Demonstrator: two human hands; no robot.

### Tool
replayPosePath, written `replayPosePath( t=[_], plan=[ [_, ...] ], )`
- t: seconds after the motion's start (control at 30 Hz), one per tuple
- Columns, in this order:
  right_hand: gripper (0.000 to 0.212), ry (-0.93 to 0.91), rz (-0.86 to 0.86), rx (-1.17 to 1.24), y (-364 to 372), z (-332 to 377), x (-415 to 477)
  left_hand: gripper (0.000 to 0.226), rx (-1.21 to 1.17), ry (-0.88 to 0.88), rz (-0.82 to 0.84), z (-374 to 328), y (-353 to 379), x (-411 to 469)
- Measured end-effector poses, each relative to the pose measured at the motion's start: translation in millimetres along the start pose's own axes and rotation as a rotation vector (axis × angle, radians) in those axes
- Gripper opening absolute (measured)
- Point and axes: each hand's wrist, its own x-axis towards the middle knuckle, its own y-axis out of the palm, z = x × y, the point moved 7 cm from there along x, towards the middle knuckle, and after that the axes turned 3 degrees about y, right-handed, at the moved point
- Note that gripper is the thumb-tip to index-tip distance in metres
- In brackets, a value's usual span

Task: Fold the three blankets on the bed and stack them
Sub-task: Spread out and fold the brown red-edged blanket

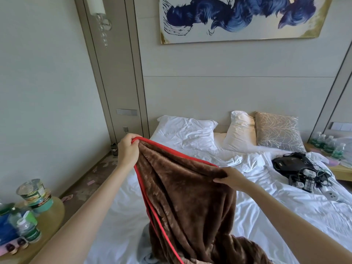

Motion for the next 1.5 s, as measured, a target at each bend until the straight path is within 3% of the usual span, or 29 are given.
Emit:
replayPosePath(
  t=[0.17,0.33,0.47,0.63,0.77,0.93,1.07,1.17,1.3,1.5],
  plan=[
    [0.019,-0.132,-0.353,0.155,-82,68,20,0.022,0.089,0.026,-0.083,-32,-21,46],
    [0.006,-0.292,-0.652,0.187,-190,165,23,0.017,0.005,0.071,-0.29,-101,-56,98],
    [0.01,-0.409,-0.857,0.221,-269,241,6,0.015,-0.092,0.166,-0.436,-173,-98,139],
    [0.003,-0.567,-1.07,0.234,-318,301,-34,0.013,-0.276,0.272,-0.582,-241,-146,156],
    [0.014,-0.554,-1.009,0.145,-288,290,-38,0.008,-0.269,0.223,-0.487,-215,-128,135],
    [0.018,-0.322,-0.684,-0.038,-188,210,-8,0.01,-0.13,0.048,-0.322,-109,-81,81],
    [0.024,-0.108,-0.379,0.025,-100,123,-1,0.012,-0.01,-0.1,-0.221,-21,-54,33],
    [0.03,-0.013,-0.263,-0.001,-46,82,-4,0.012,0.059,-0.165,-0.139,24,-36,-1],
    [0.049,0.058,-0.065,0.004,14,45,-12,0.015,0.103,-0.273,-0.022,79,-15,-46],
    [0.04,0.071,0.098,0.145,47,27,-25,0.016,0.093,-0.376,0.191,117,23,-98]
  ],
)
